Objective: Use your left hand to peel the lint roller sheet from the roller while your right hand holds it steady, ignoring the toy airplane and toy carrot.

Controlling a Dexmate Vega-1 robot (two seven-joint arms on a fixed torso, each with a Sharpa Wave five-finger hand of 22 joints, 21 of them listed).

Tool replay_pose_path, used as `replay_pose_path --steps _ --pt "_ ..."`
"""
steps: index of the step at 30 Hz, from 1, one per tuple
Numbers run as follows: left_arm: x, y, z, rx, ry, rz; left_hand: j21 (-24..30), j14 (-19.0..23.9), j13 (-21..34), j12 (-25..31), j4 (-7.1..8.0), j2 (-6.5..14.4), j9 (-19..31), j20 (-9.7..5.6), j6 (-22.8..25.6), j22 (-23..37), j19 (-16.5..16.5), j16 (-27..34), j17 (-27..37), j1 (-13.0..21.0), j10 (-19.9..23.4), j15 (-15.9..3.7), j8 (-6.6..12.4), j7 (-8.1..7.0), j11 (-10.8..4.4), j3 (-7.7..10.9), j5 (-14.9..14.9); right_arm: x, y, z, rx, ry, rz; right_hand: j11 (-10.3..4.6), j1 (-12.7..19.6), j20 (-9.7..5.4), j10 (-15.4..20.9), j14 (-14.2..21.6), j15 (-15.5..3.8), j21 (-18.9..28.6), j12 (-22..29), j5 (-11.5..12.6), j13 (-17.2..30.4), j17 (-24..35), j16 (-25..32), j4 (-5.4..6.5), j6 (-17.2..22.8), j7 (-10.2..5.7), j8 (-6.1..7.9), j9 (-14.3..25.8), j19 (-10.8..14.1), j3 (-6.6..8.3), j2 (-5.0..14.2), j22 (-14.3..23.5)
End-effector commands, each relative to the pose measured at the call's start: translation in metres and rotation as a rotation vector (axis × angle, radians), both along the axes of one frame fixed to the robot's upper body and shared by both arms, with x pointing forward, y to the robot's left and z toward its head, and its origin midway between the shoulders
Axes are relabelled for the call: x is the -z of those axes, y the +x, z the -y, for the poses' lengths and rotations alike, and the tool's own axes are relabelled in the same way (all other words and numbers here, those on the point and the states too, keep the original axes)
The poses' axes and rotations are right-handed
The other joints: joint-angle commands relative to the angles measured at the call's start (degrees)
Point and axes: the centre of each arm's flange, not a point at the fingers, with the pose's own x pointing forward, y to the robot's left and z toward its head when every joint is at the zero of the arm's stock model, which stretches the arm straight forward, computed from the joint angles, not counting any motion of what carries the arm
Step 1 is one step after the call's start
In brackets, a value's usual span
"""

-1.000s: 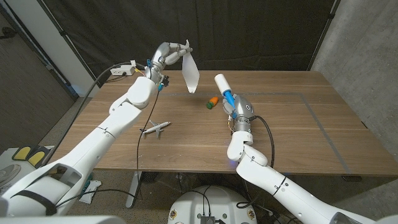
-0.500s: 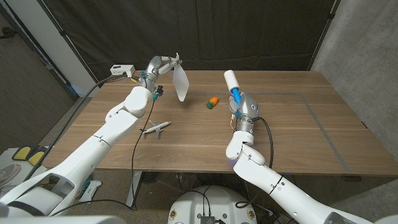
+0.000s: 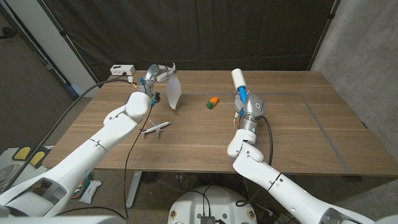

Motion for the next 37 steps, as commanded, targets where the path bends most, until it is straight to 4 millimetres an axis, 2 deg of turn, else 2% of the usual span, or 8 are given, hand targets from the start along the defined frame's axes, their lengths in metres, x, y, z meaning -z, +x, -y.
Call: replay_pose_path --steps 1,9,12,16,25,27,31,37 --pt "0.005 -0.007 -0.001 -0.097 0.071 -0.045 0.53 1.37 -0.76 -0.53 -0.19 -0.80 0.42 -0.08 1.12 0.03 0.67 -0.13 -0.34 0.19 1.62 -7.25 0.48 0.56 -0.66 -0.20 -0.14 0.001 -0.005 0.009 0.113 -0.010 -0.055 0.22 -0.73 -3.68 -1.25 -0.53 -0.04 -0.36 6.66 -0.19 5.18 0.14 0.12 6.13 2.20 1.46 -0.17 -0.63 -0.23 7.12 2.47 -0.92" --pt "0.010 -0.011 -0.002 -0.124 0.086 -0.056 1.50 1.76 -2.23 -1.61 -0.22 -0.19 0.47 2.26 1.26 -0.27 2.10 -0.76 -1.50 0.75 2.24 -7.14 0.69 0.97 -0.29 -0.04 -1.19 0.001 -0.013 0.011 0.163 -0.012 -0.091 -0.37 -0.35 -4.29 -7.02 -4.77 -0.09 -1.55 3.97 -0.52 3.35 -0.15 -0.95 6.31 -0.29 0.76 -2.70 -3.84 -1.44 7.34 2.50 -5.44" --pt "0.013 -0.012 -0.004 -0.127 0.092 -0.067 1.10 1.01 -2.79 -2.62 0.14 -0.32 0.40 0.32 0.71 -0.51 0.42 -1.26 -2.11 0.17 1.37 -6.71 0.53 0.71 -0.46 -0.45 -2.20 0.000 -0.015 0.012 0.181 -0.016 -0.117 1.39 -0.52 -3.96 -7.29 -9.40 -0.19 -2.74 -9.86 -0.73 -13.88 -0.77 -2.75 7.51 -0.92 0.56 -5.06 -7.85 -1.60 7.88 2.38 -11.97" --pt "0.016 -0.010 -0.007 -0.126 0.099 -0.089 0.26 -2.28 -2.86 -4.67 1.23 -0.27 0.32 0.18 -2.76 -1.10 -2.52 -2.12 -2.84 -1.58 -1.82 -5.67 -0.51 -0.26 -0.61 -1.37 -4.29 -0.001 -0.015 0.014 0.193 -0.032 -0.134 2.85 -1.64 -2.84 -11.87 -10.16 -0.24 -9.73 -19.53 -0.86 -27.79 -27.26 -28.29 8.81 -1.75 0.08 -8.45 -12.22 -3.48 8.91 2.09 -14.02" --pt "0.022 -0.005 -0.021 -0.084 0.121 -0.159 -2.06 -17.10 -8.99 -21.44 2.52 -2.15 -0.64 3.09 -23.55 -3.94 -7.31 -2.43 -6.42 -5.71 -22.98 1.48 -2.03 -3.12 1.76 -4.79 -8.64 -0.001 -0.009 0.016 0.246 -0.018 -0.154 6.55 -4.25 -0.73 -20.07 -18.08 0.28 -16.55 -31.82 -1.32 -42.03 -40.72 -46.86 9.29 -7.13 -2.56 -12.56 -15.45 -5.72 10.23 2.23 -13.86" --pt "0.023 -0.004 -0.026 -0.068 0.131 -0.172 -2.60 -21.23 -10.23 -24.76 2.69 -2.40 -0.81 3.53 -28.69 -4.22 -8.11 -2.66 -7.03 -6.52 -28.29 4.17 -2.29 -3.39 3.72 -5.49 -9.01 -0.002 -0.008 0.014 0.263 -0.015 -0.168 6.69 -4.83 0.21 -24.52 -23.01 0.80 -17.98 -35.88 -1.63 -44.53 -43.28 -51.19 8.39 -9.58 -3.78 -14.48 -16.81 -7.49 9.69 0.37 -13.96" --pt "0.024 -0.003 -0.033 -0.044 0.145 -0.194 -4.31 -28.18 -12.39 -28.24 3.22 -3.47 -1.06 4.08 -36.81 -4.54 -10.86 -2.97 -7.91 -8.64 -37.01 7.77 -2.13 -3.66 5.73 -7.29 -9.41 -0.006 -0.003 0.010 0.339 -0.017 -0.236 4.66 -6.50 5.28 -35.84 -34.56 2.74 -23.31 -46.16 -0.72 -49.06 -47.06 -57.90 5.24 -14.61 -6.03 -19.05 -20.54 -13.59 4.64 -9.47 -14.16" --pt "0.025 0.003 -0.035 -0.036 0.123 -0.208 -5.48 -32.12 -13.89 -28.89 3.50 -3.46 -1.13 4.55 -40.82 -4.67 -12.38 -2.83 -8.22 -9.60 -43.78 9.65 -2.25 -2.87 7.00 -8.09 -9.36 -0.021 0.011 -0.002 0.343 -0.023 -0.288 5.03 -8.56 10.08 -43.32 -44.86 5.47 -30.68 -53.95 2.68 -51.97 -50.40 -63.95 5.12 -20.44 -7.39 -23.50 -23.69 -20.24 -0.30 -16.58 -14.20"
